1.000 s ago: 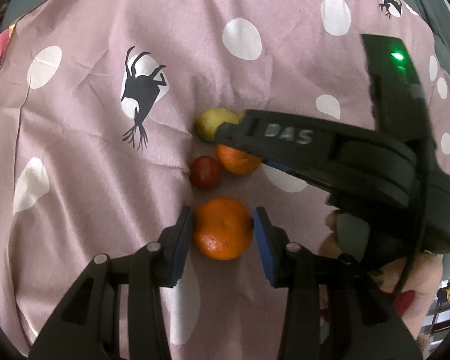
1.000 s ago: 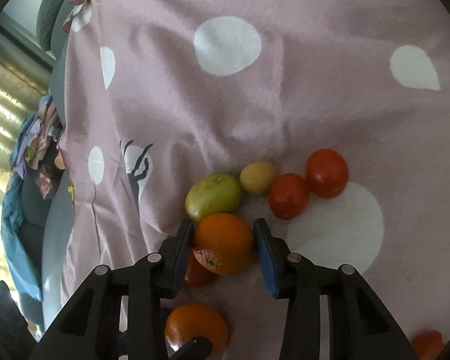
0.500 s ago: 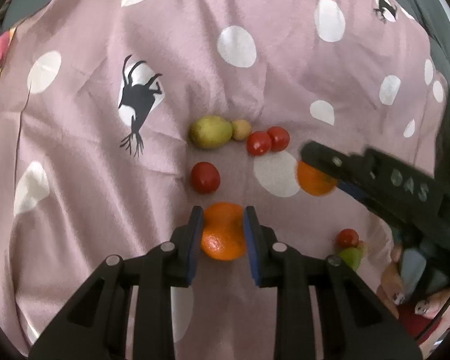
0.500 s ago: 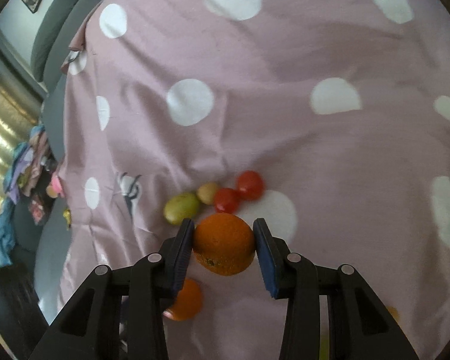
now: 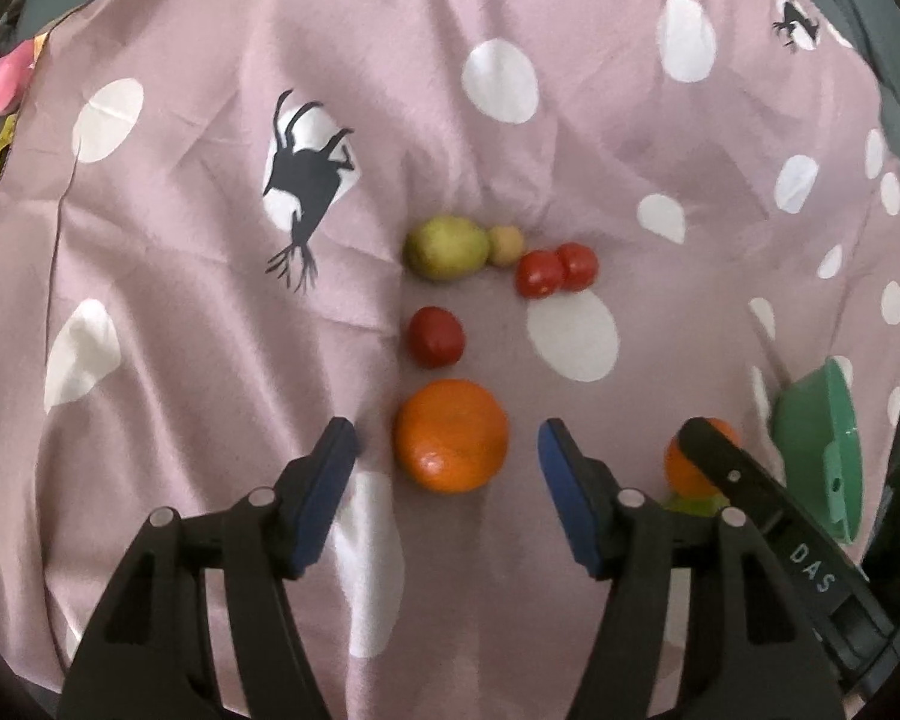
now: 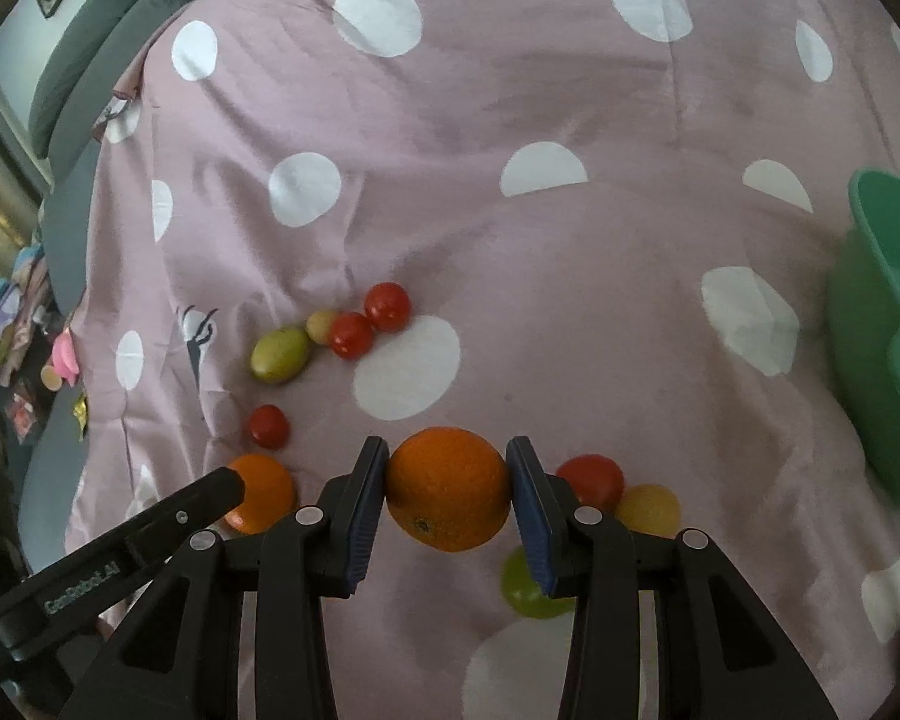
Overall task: Organize fruits
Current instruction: 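Lift both held oranges and carry them toward the green bowl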
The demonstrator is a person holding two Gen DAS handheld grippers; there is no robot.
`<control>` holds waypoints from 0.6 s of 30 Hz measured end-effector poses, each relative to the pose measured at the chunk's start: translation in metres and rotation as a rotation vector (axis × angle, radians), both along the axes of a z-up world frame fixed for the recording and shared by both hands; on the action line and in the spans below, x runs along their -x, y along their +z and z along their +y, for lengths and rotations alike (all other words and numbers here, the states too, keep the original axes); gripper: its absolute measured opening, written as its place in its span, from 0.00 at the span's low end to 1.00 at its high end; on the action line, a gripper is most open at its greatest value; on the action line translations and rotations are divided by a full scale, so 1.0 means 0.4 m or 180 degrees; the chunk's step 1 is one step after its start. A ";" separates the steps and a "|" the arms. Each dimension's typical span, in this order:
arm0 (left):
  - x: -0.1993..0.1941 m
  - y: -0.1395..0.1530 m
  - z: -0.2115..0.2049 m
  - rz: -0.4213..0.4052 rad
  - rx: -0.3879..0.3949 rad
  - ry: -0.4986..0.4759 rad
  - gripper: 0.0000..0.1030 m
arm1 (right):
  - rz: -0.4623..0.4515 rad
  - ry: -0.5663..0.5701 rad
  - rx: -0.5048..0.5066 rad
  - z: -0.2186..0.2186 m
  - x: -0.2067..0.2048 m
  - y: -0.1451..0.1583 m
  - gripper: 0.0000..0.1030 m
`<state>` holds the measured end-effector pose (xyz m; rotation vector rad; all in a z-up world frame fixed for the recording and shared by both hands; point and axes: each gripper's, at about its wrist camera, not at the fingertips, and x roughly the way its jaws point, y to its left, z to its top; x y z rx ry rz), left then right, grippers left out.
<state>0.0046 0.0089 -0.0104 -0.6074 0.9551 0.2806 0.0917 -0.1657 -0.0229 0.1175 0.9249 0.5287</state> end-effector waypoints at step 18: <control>-0.091 -0.068 -0.040 0.0271 -0.0433 0.0004 0.50 | 0.0115 -0.0015 0.0033 -0.004 -0.011 -0.023 0.41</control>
